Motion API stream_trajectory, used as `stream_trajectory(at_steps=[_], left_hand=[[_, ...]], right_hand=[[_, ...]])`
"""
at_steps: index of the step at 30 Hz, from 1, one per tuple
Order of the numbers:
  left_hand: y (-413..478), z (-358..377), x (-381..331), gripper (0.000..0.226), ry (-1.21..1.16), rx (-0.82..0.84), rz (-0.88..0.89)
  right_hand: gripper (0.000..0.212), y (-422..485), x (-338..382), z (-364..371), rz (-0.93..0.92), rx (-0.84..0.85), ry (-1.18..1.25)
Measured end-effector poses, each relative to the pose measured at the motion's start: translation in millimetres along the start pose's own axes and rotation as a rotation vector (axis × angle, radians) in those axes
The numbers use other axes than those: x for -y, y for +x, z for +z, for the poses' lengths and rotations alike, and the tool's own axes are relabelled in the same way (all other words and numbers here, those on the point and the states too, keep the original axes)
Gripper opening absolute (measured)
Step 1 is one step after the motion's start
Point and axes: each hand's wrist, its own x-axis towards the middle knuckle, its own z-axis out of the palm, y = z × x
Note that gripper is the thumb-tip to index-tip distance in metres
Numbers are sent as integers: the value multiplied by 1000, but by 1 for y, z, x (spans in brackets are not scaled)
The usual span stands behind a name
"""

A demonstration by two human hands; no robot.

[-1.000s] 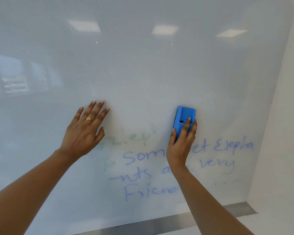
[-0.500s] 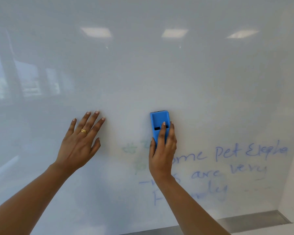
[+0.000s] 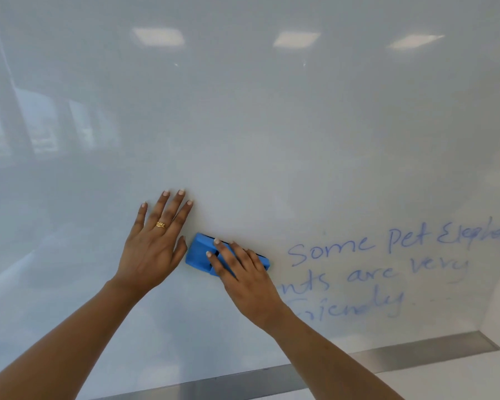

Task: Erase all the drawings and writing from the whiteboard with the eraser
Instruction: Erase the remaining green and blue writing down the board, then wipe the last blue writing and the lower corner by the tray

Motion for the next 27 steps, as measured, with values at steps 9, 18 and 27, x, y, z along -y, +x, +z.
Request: stream_trajectory(at_steps=[9, 18, 27], left_hand=[[-8, 4, -6, 57, -5, 9, 14], [-14, 10, -9, 58, 5, 1, 20], [-21, 24, -20, 58, 14, -19, 23]], right_hand=[[54, -2, -37, -22, 39, -84, -30], [56, -6, -116, -63, 564, -311, 185], [55, -1, -93, -50, 726, -419, 279]])
